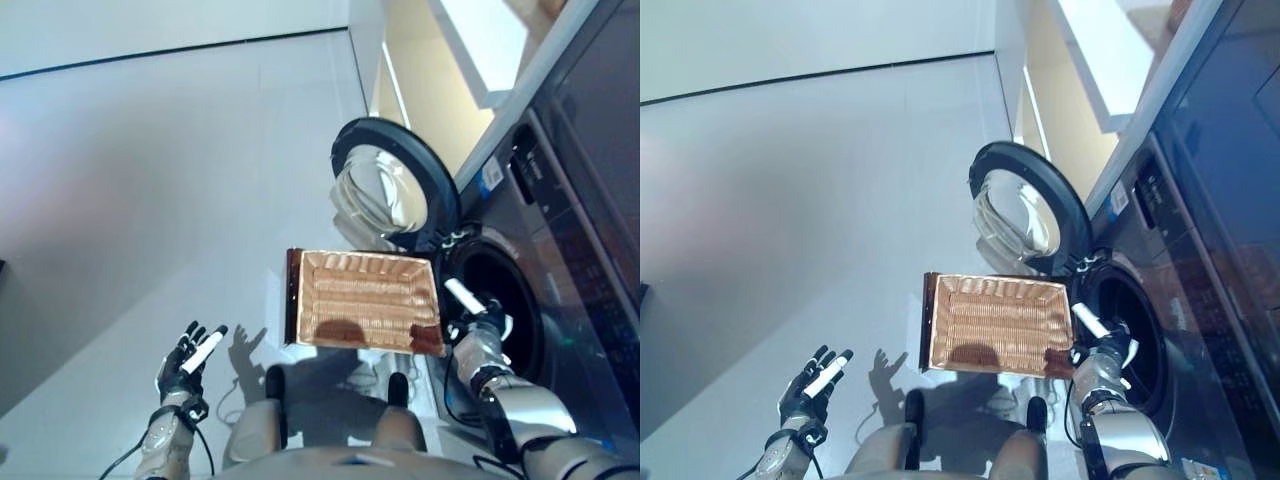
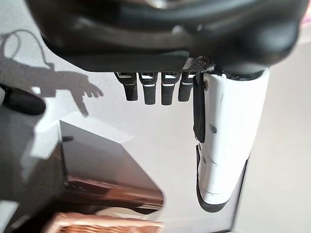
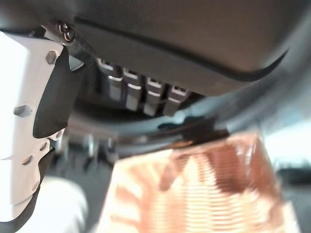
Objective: Pick up the clothes and place them into the washing machine
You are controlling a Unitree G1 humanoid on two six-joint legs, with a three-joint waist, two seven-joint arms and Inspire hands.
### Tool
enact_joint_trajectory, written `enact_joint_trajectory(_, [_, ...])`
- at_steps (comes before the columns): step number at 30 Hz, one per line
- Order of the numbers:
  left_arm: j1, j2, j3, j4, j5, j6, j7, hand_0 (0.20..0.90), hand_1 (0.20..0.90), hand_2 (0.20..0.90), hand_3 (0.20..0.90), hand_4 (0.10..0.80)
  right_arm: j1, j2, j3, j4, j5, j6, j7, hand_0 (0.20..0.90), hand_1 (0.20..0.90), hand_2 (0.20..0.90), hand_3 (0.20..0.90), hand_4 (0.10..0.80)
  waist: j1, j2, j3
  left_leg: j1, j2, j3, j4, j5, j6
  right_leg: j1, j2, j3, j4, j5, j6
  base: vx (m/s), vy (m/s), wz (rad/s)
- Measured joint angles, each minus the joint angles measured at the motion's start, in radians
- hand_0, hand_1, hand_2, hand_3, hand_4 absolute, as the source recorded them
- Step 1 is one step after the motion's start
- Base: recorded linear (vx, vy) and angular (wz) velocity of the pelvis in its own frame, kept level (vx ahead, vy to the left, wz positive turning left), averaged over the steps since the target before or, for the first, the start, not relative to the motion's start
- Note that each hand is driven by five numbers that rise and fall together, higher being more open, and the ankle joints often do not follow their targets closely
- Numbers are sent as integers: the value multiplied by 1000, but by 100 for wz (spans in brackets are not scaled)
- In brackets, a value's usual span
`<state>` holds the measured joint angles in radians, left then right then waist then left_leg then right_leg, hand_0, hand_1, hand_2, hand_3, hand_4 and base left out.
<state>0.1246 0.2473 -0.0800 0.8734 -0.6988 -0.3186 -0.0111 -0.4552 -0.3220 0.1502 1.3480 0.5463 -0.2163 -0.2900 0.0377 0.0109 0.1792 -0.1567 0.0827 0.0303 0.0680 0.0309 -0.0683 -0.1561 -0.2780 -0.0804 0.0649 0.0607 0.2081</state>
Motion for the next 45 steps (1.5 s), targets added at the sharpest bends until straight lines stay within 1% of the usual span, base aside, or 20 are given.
enact_joint_trajectory(2, [0, -2, 3, 20, 31, 1, 12, 900, 900, 900, 900, 800, 23, 9, 17, -31, -126, 1, 7, 900, 900, 900, 900, 800, 7, -12, -13, 32, 6, 4, -23, 4, -5, 23, 7, -7, -8, 0, 0, 120, -19, -4])
enact_joint_trajectory(3, [-1, -5, 12, 35, 45, 2, 13, 900, 900, 900, 900, 800, 29, 15, 17, -34, -160, 2, 7, 900, 900, 900, 900, 800, 5, -17, -16, 49, 8, 4, -29, 4, -6, 46, 11, -13, -19, 0, 0, 116, -20, -4])
enact_joint_trajectory(5, [12, -17, 40, 52, 63, 3, 19, 900, 900, 900, 900, 800, 58, 29, 18, -54, -197, 2, 8, 900, 900, 900, 900, 800, 7, -27, -38, 90, 11, 9, -58, 7, -11, 80, 18, -15, -38, -1, -3, 87, -5, -4])
enact_joint_trajectory(8, [29, -18, 40, 73, 82, 3, 24, 900, 900, 900, 900, 800, 98, 31, 27, -76, -226, 1, 8, 900, 900, 900, 900, 800, 7, -39, -89, 103, 13, 18, -81, 12, -14, 82, 21, -15, -50, 1, -2, 69, 2, -6])
enact_joint_trajectory(11, [34, -29, 51, 80, 104, 4, 40, 900, 900, 900, 900, 800, 168, 33, 48, -119, -273, 3, 7, 900, 900, 900, 900, 800, 5, -45, -101, 173, 17, 20, -134, 24, -17, 150, 29, -22, -90, 7, -2, 74, -5, -2])
enact_joint_trajectory(12, [41, -30, 52, 80, 120, 3, 42, 900, 900, 900, 900, 800, 198, 43, 57, -111, -308, 5, 8, 900, 900, 900, 900, 800, 7, -51, -135, 181, 25, 21, -148, 24, -19, 151, 33, -26, -105, 3, -9, 27, -10, -7])
enact_joint_trajectory(15, [30, -37, 56, 80, 149, 3, 55, 900, 900, 900, 900, 800, 216, 51, 79, -113, -370, 22, 7, 900, 900, 900, 900, 800, 1, -56, -146, 182, 27, 22, -148, 25, -22, 155, 38, -27, -106, 7, -5, 12, -3, -4])
enact_joint_trajectory(18, [25, -45, 57, 80, 152, 3, 56, 900, 900, 900, 900, 800, 249, 59, 78, -127, -371, 23, 7, 900, 900, 900, 900, 800, -1, -56, -149, 195, 28, 21, -148, 25, -23, 169, 40, -29, -108, 9, -5, 0, 0, 0])
enact_joint_trajectory(22, [28, -46, 61, 81, 174, 3, 67, 900, 900, 900, 900, 800, 339, 76, 82, -231, -367, 17, 10, 900, 900, 900, 900, 800, -12, -64, -162, 206, 29, 22, -148, 25, -23, 183, 41, -29, -108, 9, -6, -1, 3, 0])
enact_joint_trajectory(24, [29, -45, 61, 81, 181, 3, 73, 900, 900, 900, 900, 800, 355, 88, 82, -231, -365, 18, 12, 900, 900, 900, 900, 800, -14, -68, -168, 206, 30, 22, -148, 24, -24, 183, 42, -30, -108, 7, -9, 6, 3, 2])
enact_joint_trajectory(27, [30, -46, 61, 83, 187, 4, 76, 900, 900, 900, 900, 800, 371, 103, 81, -227, -341, 18, 14, 900, 900, 900, 900, 800, -22, -71, -173, 207, 31, 22, -148, 25, -23, 183, 42, -30, -108, 7, -9, 0, 0, 0])
enact_joint_trajectory(32, [31, -45, 60, 83, 194, 4, 76, 900, 900, 900, 900, 800, 397, 104, 76, -224, -323, 18, 29, 900, 900, 900, 900, 800, -24, -72, -187, 217, 34, 23, -152, 24, -21, 186, 45, -29, -108, 8, -12, 6, 3, -3])
enact_joint_trajectory(33, [32, -46, 60, 83, 194, 4, 76, 900, 900, 900, 900, 800, 404, 104, 74, -224, -313, 17, 29, 900, 900, 900, 900, 800, -25, -70, -193, 220, 41, 27, -153, 23, -20, 186, 48, -28, -108, 8, -14, 4, 9, -6])
enact_joint_trajectory(39, [33, -48, 59, 83, 193, 4, 76, 900, 900, 900, 900, 800, 416, 105, 38, -229, -251, 12, 30, 900, 900, 900, 900, 800, -26, -62, -197, 220, 42, 28, -153, 24, -22, 186, 52, -28, -108, 9, -15, 1, 2, -1])
enact_joint_trajectory(40, [34, -48, 59, 83, 193, 4, 76, 900, 900, 900, 900, 800, 422, 105, 37, -232, -243, 1, 30, 900, 900, 900, 900, 800, -26, -61, -198, 220, 42, 28, -153, 24, -22, 186, 52, -28, -108, 10, -15, 0, 0, 0])
enact_joint_trajectory(45, [35, -48, 59, 83, 194, 4, 76, 900, 900, 900, 900, 800, 433, 106, 40, -233, -249, -5, 30, 900, 900, 900, 900, 800, -27, -60, -198, 221, 42, 28, -152, 26, -25, 186, 52, -28, -107, 11, -13, 0, 0, 0])
